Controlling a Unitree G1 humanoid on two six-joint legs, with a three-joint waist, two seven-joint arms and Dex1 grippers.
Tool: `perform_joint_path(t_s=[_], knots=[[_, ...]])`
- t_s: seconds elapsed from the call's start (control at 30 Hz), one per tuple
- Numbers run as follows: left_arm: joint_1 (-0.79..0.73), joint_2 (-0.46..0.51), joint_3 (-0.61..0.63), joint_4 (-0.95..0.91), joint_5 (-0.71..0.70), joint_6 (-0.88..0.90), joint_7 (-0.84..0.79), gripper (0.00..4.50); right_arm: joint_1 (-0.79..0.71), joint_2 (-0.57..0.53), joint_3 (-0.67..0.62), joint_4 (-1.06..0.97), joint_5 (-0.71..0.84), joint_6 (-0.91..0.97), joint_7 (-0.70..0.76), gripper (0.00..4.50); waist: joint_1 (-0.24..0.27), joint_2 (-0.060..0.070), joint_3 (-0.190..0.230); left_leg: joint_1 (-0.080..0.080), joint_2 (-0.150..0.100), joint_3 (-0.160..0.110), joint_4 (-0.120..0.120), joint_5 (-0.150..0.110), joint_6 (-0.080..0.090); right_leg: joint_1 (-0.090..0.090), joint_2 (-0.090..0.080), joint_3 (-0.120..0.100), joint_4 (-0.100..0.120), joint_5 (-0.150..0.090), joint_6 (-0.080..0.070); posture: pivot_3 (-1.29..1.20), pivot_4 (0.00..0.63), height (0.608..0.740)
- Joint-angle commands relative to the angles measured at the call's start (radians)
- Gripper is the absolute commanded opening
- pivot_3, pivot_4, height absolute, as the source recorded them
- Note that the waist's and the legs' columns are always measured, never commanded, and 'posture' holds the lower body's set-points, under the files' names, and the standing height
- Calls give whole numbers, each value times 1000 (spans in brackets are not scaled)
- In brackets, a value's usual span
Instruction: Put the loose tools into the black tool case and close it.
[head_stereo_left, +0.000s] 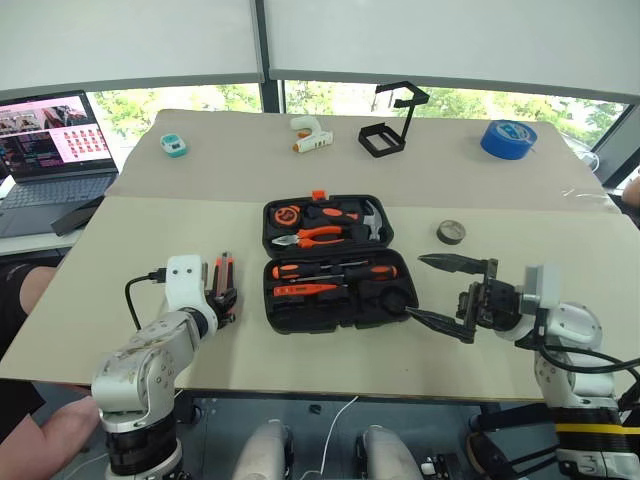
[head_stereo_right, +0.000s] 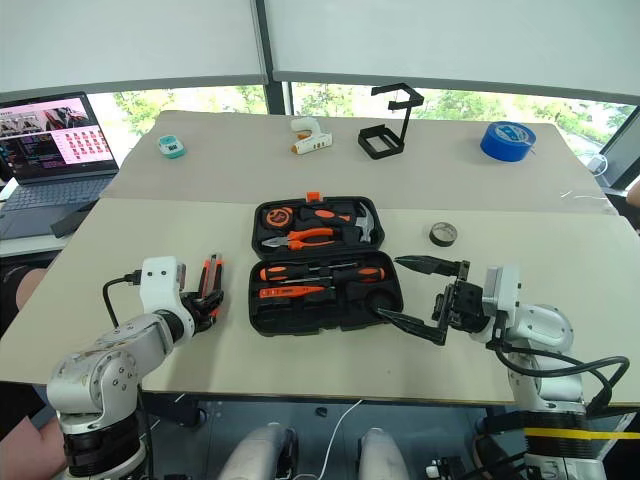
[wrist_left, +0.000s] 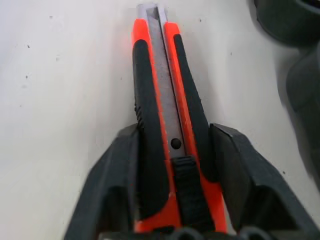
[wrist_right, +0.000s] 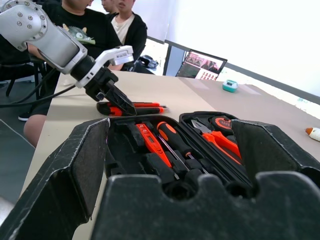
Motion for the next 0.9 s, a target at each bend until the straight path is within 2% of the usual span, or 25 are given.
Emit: perform_joint_path(t_s=[0.03, 0.2, 0.27, 0.37, 0.4, 0.53, 0.6, 0.7, 0.8, 0.9], knots=[[30, 62, -13, 29, 3, -37, -50, 1671, 13, -6, -13, -37, 14, 6, -12, 4500, 0, 0, 0, 0, 0, 0, 0, 0, 0, 0, 0, 0, 0, 0, 0, 0, 150, 740], [113, 303, 80, 87, 2, -376, -302, 1670, 51, -41, -36, -63, 6, -3, -1, 4500, -18, 0, 0, -2, 2, 1, -1, 0, 0, -4, 1, 1, 0, -1, -2, 0, 150, 740], [116, 424, 83, 106, -92, -546, -600, 1670, 77, -71, -78, -71, 4, -8, -15, 4500, -19, -1, 1, -4, 3, 1, -2, 0, 0, -7, 1, 0, 1, -1, -5, 0, 150, 740], [82, 513, 41, 119, -207, -570, -817, 1670, 97, -103, -115, -64, 5, -8, -28, 4500, -4, 0, 1, -9, 2, 1, -2, 1, -1, -12, -7, -1, 1, -1, -6, 0, 150, 740], [45, 535, -21, 113, -233, -590, -909, 1670, 112, -119, -129, -56, -3, -18, -20, 4500, -2, 0, 1, -9, 1, 1, -2, 0, -2, -13, -10, -2, 0, -2, -7, 0, 150, 740], [-134, 570, -292, 145, -158, -668, -1078, 1670, 160, -163, -170, -46, -6, -20, -10, 4500, 13, 0, 1, -13, -2, 3, -1, 0, -1, -12, -11, -4, -2, -2, -7, 0, 150, 740], [-217, 576, -436, 192, -56, -729, -1131, 1670, 164, -171, -179, -45, -7, -18, -17, 4500, 9, 0, 1, -13, -3, 6, 0, 2, 6, -11, -8, -2, -4, 1, -1, 0, 150, 740], [-347, 521, -632, 307, 109, -797, -1128, 1670, 180, -175, -186, -69, -9, -12, -31, 4500, -3, 0, 2, -13, -2, 8, 0, 3, 6, -11, -3, 0, -4, 2, 0, 0, 150, 740], [-412, 469, -714, 368, 181, -799, -1109, 1670, 215, -178, -198, -97, -9, -6, -37, 4500, -9, 0, 2, -13, -1, 8, 0, 3, 6, -12, 5, 2, -4, 3, 1, 0, 150, 740], [-432, 476, -744, 372, 219, -787, -1129, 1670, 236, -178, -210, -123, -4, 2, -57, 4500, -10, -1, 2, -15, 0, 6, 0, 3, 6, -14, 7, 2, -2, 3, 2, 0, 150, 740]])
